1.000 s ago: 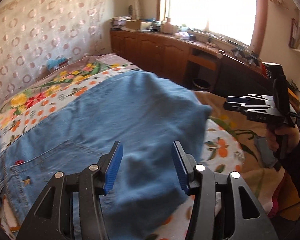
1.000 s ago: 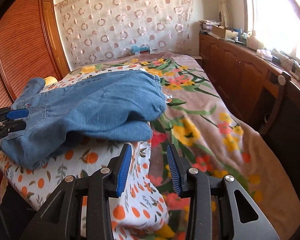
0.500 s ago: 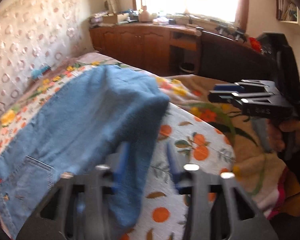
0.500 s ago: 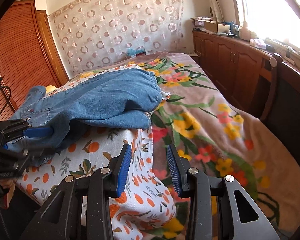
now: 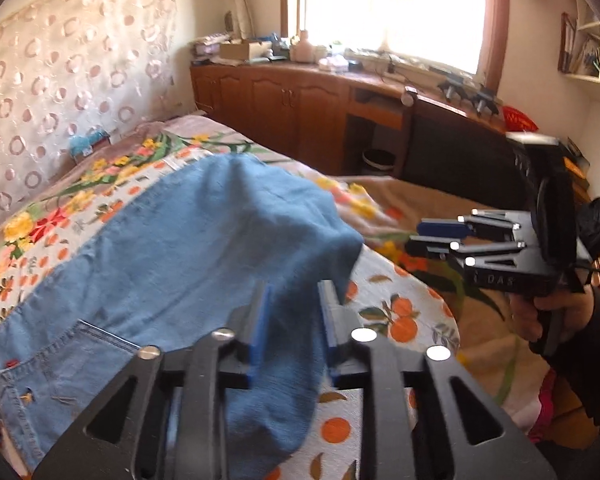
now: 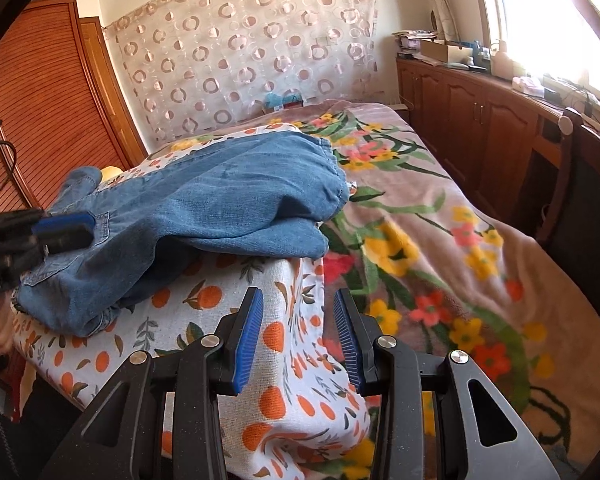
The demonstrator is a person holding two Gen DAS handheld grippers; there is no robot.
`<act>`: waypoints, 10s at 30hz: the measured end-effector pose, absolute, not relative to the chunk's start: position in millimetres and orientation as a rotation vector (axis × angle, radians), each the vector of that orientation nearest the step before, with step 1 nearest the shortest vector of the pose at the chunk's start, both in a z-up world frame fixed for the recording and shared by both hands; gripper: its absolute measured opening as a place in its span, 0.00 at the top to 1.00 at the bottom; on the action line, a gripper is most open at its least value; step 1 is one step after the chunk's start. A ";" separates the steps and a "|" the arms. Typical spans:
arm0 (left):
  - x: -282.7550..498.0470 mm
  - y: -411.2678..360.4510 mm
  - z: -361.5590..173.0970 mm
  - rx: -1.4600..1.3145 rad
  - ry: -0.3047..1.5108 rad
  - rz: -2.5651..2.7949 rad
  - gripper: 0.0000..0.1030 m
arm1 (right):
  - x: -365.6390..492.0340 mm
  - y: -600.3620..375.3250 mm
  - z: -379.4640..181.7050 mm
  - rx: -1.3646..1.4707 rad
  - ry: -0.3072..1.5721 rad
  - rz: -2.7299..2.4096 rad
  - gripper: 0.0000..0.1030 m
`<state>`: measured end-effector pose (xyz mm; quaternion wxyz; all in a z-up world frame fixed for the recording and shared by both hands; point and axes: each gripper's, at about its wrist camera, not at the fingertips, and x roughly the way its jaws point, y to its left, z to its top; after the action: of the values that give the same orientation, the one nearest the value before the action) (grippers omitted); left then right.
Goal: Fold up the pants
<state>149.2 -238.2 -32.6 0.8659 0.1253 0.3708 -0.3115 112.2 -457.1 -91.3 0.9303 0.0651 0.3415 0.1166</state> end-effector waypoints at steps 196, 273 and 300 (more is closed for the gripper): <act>69.9 62.9 -42.0 -0.052 0.734 -0.167 0.83 | 168.1 -187.4 -82.4 -0.105 0.724 0.480 0.56; 107.2 49.3 -82.1 -0.039 0.841 -0.176 0.63 | 165.1 -210.0 -85.9 -0.103 0.750 0.588 0.66; 30.5 59.4 -64.7 -0.089 0.771 -0.193 0.86 | 120.2 -254.3 -102.1 -0.020 0.715 0.623 0.94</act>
<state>30.5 59.4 -64.7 0.9211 -0.0433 0.3754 -0.0938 120.2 -254.3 -102.1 0.8896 -0.0095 0.3445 0.2998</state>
